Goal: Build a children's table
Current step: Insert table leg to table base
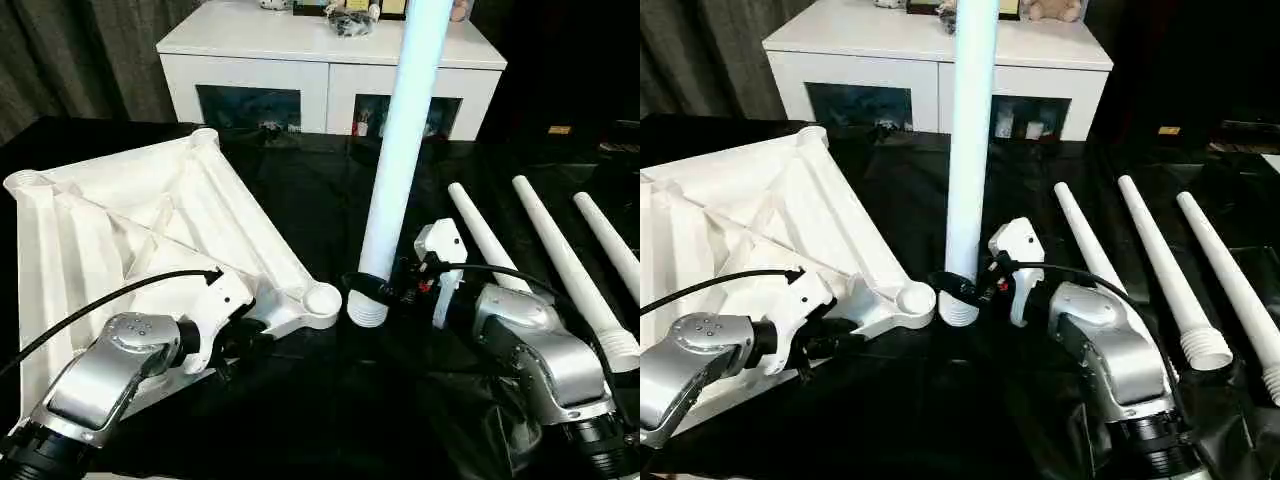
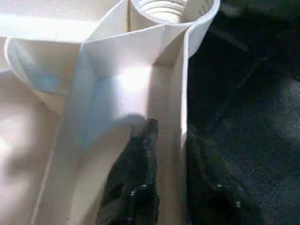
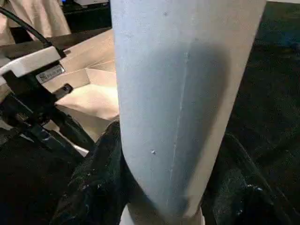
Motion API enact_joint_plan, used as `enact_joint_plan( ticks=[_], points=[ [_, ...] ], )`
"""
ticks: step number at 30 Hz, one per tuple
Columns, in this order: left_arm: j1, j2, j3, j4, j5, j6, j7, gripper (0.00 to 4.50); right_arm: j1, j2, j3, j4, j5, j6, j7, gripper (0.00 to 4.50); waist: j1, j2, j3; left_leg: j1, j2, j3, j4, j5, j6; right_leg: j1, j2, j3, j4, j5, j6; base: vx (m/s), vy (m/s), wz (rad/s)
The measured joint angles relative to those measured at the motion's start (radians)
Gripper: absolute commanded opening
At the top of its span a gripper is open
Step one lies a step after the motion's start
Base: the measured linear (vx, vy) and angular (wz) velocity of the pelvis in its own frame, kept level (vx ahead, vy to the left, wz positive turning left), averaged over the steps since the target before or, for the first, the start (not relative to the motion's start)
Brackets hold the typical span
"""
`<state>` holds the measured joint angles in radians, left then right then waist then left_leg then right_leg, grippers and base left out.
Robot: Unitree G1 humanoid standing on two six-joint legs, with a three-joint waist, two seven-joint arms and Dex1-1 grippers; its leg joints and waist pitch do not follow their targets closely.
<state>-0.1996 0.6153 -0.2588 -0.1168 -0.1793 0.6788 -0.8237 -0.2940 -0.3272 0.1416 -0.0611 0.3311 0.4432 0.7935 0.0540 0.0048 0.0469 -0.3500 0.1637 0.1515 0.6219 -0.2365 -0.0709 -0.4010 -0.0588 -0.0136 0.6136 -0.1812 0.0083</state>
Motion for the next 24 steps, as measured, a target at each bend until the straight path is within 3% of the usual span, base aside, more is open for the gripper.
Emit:
enact_joint_plan(
  ticks=[8, 24],
  points=[
    [0.04, 0.031, -0.025, -0.069, 0.029, -0.007, 0.008, 0.02, -0.034, 0.024, 0.006, 0.027, 0.012, 0.01, 0.005, 1.84, -0.001, -0.005, -0.001, 0.0, 0.001, 0.001, -0.001, 0.0, 0.0, 0.0, 0.001, 0.0, 0.0, -0.002, 0.001, 0.0, 0.0, 0.0],
    [0.03, 0.031, -0.063, -0.065, 0.078, -0.089, -0.008, 0.0, -0.145, 0.066, 0.035, 0.144, 0.047, 0.06, 0.058, 1.84, 0.008, -0.011, -0.002, 0.0, 0.002, 0.002, -0.002, 0.0, 0.0, -0.001, 0.0, 0.0, 0.0, -0.003, 0.001, 0.0, 0.0, 0.0]
  ],
)
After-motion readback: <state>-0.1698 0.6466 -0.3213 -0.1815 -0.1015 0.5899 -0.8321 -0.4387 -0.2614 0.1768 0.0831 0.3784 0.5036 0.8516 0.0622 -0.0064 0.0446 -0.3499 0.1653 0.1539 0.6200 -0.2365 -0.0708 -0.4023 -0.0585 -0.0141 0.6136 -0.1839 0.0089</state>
